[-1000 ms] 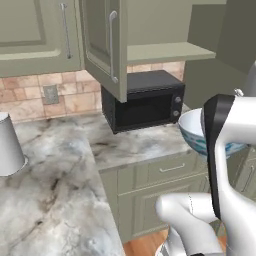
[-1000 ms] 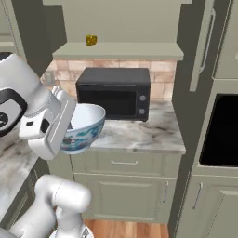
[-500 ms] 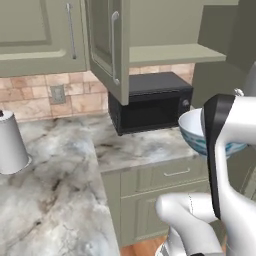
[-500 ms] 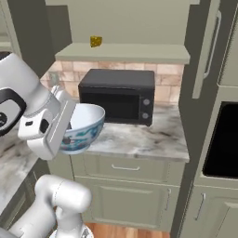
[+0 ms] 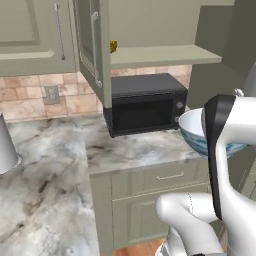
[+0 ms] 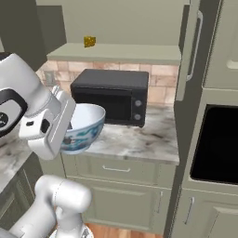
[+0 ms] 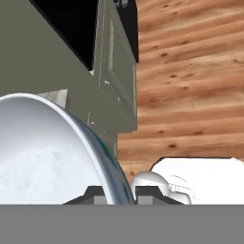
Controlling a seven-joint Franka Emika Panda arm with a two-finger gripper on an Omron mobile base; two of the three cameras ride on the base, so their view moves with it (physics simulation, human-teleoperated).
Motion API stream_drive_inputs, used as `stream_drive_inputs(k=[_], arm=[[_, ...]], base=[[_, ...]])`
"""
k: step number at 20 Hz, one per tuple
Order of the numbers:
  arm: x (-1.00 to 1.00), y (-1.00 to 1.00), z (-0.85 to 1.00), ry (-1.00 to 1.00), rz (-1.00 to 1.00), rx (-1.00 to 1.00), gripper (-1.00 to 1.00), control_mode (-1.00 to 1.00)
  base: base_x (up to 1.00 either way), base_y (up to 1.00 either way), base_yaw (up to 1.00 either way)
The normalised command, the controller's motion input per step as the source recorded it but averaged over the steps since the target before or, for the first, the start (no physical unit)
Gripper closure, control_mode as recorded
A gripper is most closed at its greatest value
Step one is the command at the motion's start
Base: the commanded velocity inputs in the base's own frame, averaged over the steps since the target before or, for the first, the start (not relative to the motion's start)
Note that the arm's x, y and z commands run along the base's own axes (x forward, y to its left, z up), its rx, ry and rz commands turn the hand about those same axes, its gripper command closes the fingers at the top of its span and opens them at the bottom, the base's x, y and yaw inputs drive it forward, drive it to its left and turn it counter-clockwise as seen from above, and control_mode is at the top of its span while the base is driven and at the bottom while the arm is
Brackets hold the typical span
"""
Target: Pick the mug and place it in the sink. Pick the bowl and place it in the open cabinet and then close the cabinet.
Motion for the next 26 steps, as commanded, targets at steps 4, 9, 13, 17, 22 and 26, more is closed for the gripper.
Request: stream_drive_inputs(k=[4,9,13,17,22,26], arm=[[0.0,0.0,0.0,0.0,0.0,0.0,1.0,1.0],[0.0,0.0,0.0,0.0,0.0,0.0,1.0,1.0],[0.0,0.0,0.0,0.0,0.0,0.0,1.0,1.0],[0.0,0.0,0.0,0.0,0.0,0.0,1.0,1.0],[0.0,0.0,0.0,0.0,0.0,0.0,1.0,1.0],[0.0,0.0,0.0,0.0,0.0,0.0,1.0,1.0]], base=[[0.32,-0.07,0.0],[0.61,0.08,0.0],[0.61,-0.06,0.0],[0.35,-0.14,0.0],[0.34,0.0,0.0],[0.25,-0.02,0.0]])
